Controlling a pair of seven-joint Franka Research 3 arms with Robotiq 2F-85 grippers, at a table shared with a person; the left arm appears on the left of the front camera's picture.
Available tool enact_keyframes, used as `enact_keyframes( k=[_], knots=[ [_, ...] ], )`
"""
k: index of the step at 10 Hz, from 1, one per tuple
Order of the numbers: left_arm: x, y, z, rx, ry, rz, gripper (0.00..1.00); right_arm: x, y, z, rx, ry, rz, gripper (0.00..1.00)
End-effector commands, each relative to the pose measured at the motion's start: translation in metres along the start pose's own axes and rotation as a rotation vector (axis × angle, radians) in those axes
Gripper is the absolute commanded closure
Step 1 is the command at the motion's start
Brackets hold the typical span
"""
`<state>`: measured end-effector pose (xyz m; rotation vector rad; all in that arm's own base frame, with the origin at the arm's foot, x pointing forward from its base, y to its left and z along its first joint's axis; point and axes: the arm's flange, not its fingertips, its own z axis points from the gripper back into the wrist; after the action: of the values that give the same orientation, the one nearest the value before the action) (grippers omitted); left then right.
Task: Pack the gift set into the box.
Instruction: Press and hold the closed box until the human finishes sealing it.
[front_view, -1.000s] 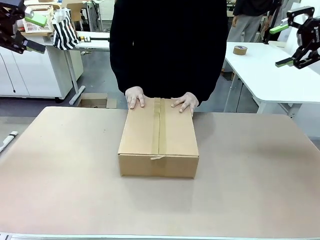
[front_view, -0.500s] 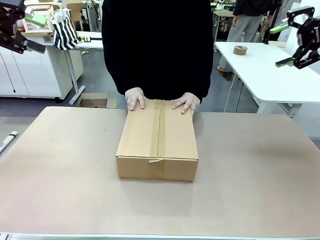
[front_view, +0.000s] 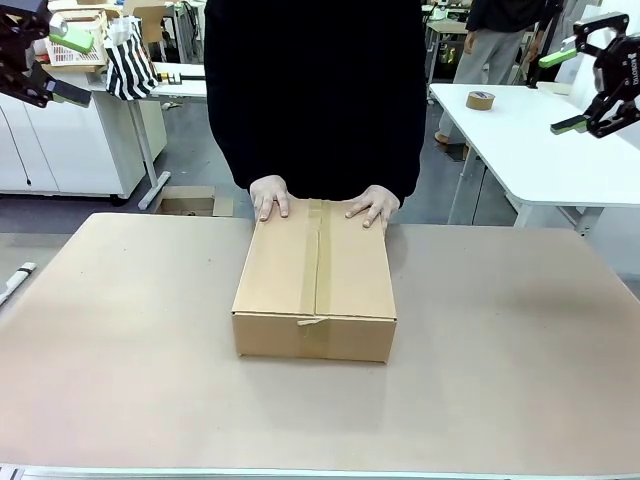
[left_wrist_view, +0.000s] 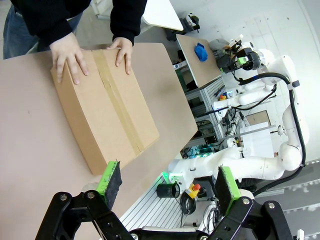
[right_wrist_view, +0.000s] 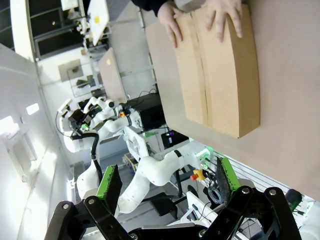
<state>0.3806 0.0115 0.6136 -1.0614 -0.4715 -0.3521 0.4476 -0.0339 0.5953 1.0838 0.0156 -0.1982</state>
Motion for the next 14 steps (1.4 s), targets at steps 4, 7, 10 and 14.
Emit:
enact_keyframes(
  k=[4,7,10,14],
  knots=[
    [0.008,-0.004,-0.023,0.190,-0.025,-0.104,0.00,0.001,0.021,-0.024,-0.036,0.041,0.154,0.00],
    [0.033,-0.016,-0.107,0.092,-0.021,-0.571,0.00,-0.021,0.071,-0.124,-0.053,-0.157,0.931,0.00],
    [0.020,-0.019,-0.160,-0.080,0.138,-0.876,0.00,-0.083,0.072,-0.209,-0.278,-0.487,1.309,0.00],
    [0.015,-0.027,-0.175,-0.052,0.161,-0.840,0.00,-0.063,0.100,-0.191,-0.203,-0.132,0.966,0.00]
  ],
)
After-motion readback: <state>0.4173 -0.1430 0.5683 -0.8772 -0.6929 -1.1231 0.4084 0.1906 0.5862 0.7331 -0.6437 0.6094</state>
